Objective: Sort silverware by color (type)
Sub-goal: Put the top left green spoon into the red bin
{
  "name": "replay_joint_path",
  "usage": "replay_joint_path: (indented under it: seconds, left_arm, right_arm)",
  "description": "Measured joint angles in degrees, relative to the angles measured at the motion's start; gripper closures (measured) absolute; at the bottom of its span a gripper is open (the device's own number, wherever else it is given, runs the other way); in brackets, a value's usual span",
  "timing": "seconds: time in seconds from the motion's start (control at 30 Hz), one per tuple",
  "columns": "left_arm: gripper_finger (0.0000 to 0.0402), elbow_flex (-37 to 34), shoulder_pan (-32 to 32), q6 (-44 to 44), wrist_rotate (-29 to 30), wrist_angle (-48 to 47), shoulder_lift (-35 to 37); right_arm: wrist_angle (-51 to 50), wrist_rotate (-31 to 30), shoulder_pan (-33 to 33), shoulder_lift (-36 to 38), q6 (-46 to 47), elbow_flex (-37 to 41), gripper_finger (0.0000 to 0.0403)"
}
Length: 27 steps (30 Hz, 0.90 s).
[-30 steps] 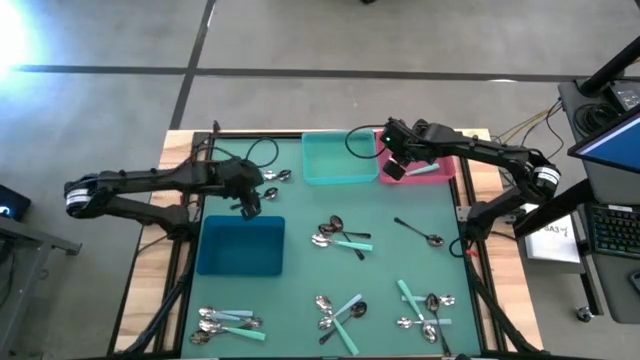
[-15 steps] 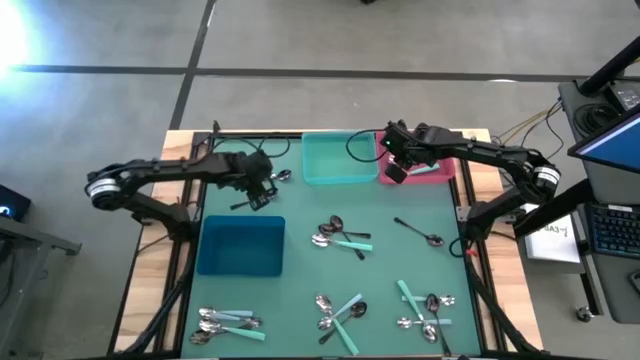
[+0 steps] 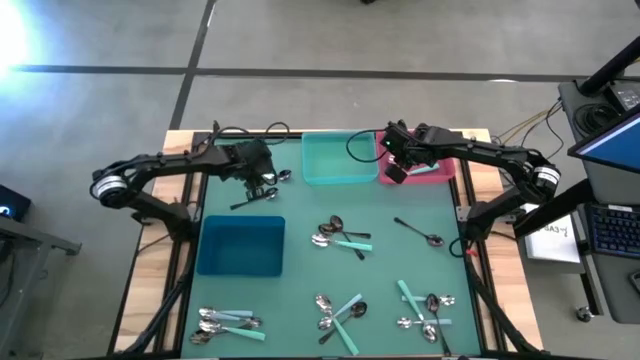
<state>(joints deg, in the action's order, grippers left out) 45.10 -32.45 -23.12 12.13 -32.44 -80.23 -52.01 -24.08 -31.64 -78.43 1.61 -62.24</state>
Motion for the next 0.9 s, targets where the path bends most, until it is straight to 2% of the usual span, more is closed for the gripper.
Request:
replay_joint_path:
  seconds: [0.1,0.3,0.7,0.9]
  left_arm:
    - [0.026,0.0,-1.68,-4.5,-1.17,1.02,-0.44]
    - [0.026,1.97,-5.71,-6.3,-1.17,1.72,-2.57]
    - [0.026,6.51,-8.49,-10.88,-3.76,1.88,-13.53]
    - [0.026,8.94,-10.73,-11.43,-3.77,2.57,-16.44]
  right_arm:
    - [0.02,0.02,0.0,0.0,0.21,0.02,0.0305]
    - [0.29,0.0,0.0,0.0,1.4,0.0,0.0299]
    - [1.03,0.0,0.0,0.0,1.32,0.02,0.0304]
    - [1.72,-0.01,0.0,0.0,0.83,0.02,0.0298]
